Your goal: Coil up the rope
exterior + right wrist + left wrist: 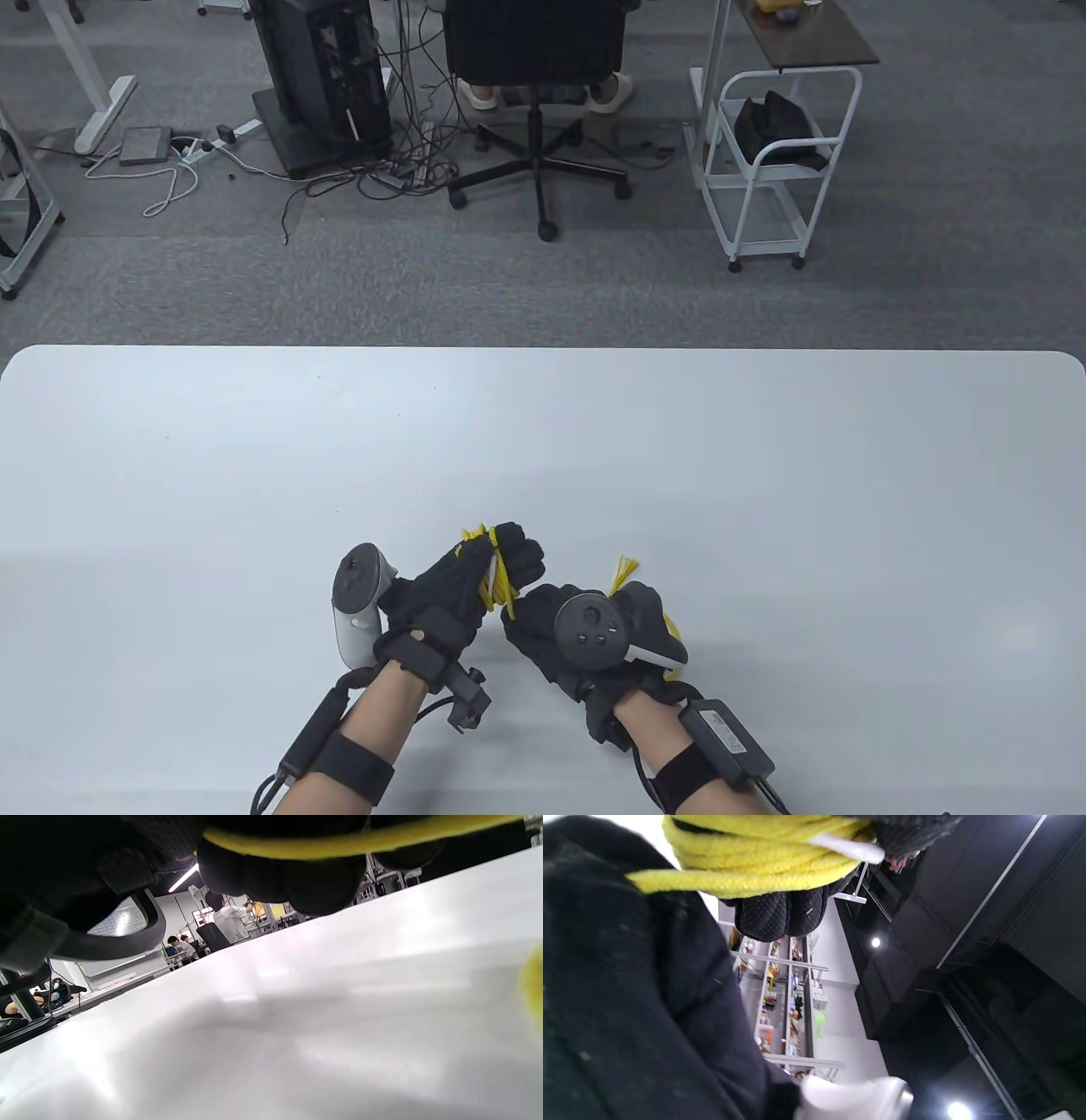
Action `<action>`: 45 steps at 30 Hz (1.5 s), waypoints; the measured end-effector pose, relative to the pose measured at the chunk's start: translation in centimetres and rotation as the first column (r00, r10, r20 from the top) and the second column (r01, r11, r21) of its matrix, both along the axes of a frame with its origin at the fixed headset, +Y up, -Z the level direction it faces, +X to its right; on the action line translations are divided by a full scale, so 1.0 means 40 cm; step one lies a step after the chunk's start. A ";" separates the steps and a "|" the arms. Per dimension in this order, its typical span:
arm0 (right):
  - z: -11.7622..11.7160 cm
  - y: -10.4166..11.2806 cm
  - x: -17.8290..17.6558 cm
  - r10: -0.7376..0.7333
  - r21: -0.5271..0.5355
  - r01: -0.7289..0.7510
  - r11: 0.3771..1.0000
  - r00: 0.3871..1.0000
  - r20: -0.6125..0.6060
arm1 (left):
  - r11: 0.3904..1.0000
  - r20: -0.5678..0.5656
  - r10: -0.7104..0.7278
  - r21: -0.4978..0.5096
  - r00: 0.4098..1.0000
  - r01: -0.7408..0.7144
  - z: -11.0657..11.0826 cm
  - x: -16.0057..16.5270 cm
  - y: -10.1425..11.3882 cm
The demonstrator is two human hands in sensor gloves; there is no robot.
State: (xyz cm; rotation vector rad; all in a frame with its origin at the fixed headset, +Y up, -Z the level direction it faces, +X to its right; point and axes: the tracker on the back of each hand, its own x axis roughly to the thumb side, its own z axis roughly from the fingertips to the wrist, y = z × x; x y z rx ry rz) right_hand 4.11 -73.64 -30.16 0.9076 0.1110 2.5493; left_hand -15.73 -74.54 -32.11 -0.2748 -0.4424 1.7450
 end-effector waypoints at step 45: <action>0.005 0.078 0.063 -0.279 0.223 0.228 0.948 0.932 0.232 | 0.899 0.062 -0.438 0.028 0.897 0.437 0.004 0.037 -0.004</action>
